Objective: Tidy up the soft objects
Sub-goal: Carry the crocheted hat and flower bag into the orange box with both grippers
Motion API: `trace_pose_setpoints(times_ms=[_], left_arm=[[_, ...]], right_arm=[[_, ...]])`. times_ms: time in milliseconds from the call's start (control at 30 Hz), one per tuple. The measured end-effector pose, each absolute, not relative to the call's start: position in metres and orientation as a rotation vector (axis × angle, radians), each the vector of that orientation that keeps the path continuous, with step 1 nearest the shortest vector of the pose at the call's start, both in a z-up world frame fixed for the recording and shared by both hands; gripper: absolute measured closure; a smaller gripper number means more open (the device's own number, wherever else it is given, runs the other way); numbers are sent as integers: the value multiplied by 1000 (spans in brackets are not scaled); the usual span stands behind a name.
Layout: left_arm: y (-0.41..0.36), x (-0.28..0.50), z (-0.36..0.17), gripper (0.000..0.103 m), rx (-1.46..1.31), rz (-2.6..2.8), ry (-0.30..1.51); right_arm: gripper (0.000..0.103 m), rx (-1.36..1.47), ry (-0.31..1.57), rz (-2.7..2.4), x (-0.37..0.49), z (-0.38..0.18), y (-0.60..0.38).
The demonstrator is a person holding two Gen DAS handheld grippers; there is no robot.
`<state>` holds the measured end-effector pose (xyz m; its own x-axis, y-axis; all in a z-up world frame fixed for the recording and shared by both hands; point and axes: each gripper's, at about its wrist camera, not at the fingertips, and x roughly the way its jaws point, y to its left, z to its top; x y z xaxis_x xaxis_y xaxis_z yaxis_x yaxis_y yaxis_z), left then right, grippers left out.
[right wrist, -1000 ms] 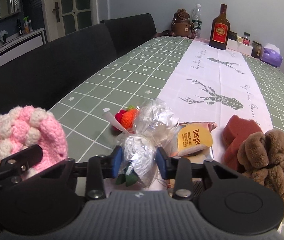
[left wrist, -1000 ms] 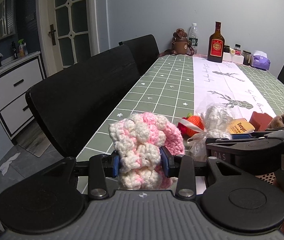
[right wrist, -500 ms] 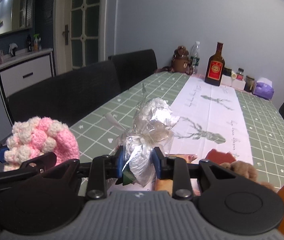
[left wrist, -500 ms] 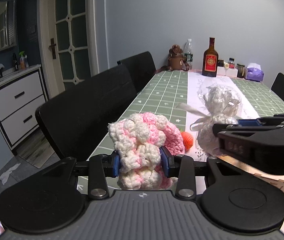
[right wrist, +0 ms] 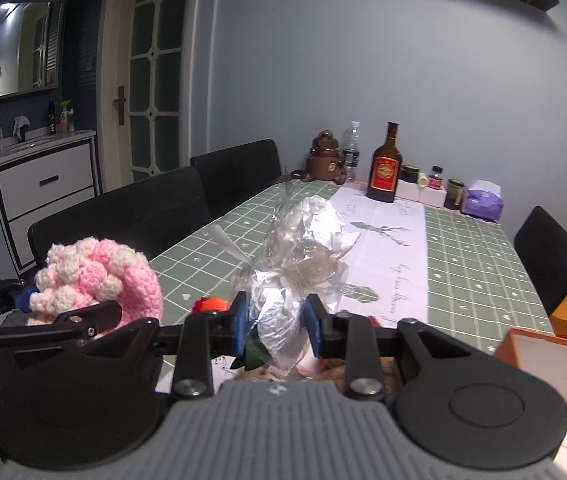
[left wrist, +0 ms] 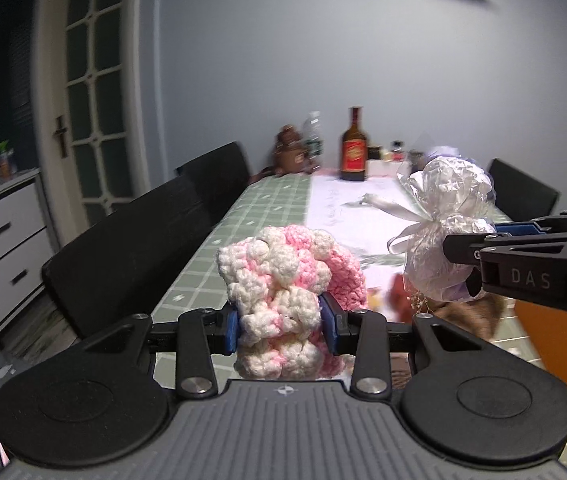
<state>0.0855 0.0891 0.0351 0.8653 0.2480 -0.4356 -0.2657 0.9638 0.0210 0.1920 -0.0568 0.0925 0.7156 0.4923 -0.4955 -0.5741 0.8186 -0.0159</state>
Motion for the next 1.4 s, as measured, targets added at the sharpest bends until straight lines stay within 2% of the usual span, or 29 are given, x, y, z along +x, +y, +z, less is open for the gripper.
trace_pose_setpoints(times_ms=[533, 967, 1133, 1400], left_arm=[[-36, 104, 64, 59, 1, -200, 438], [-150, 149, 63, 59, 123, -428, 504], [-189, 168, 50, 59, 218, -447, 545], [-198, 218, 15, 59, 276, -405, 661]], right_arm=[[74, -161, 567, 397, 184, 123, -229], [74, -167, 711, 270, 200, 109, -358], [74, -174, 768, 302, 220, 91, -375], [72, -371, 803, 363, 263, 52, -352]])
